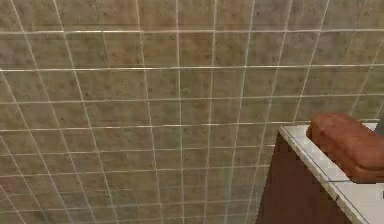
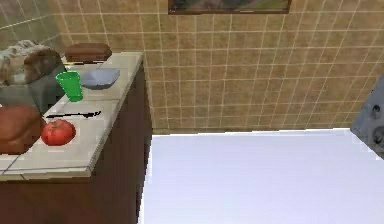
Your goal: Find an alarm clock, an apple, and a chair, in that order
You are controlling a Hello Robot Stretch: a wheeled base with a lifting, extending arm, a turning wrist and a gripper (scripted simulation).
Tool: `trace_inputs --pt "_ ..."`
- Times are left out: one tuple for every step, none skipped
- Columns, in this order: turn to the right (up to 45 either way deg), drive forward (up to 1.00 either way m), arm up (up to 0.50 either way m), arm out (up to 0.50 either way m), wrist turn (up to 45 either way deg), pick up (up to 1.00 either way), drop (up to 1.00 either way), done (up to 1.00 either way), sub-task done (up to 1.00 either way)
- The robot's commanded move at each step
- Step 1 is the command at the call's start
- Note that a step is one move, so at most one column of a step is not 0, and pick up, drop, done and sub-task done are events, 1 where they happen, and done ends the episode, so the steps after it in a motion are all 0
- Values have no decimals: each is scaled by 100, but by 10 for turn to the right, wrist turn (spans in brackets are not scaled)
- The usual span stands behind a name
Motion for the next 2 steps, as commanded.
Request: trace_inputs --pt "-210 0 0 0 0 0 0 0 0" --pt "0 5 0 0 0 0 0 0 0"
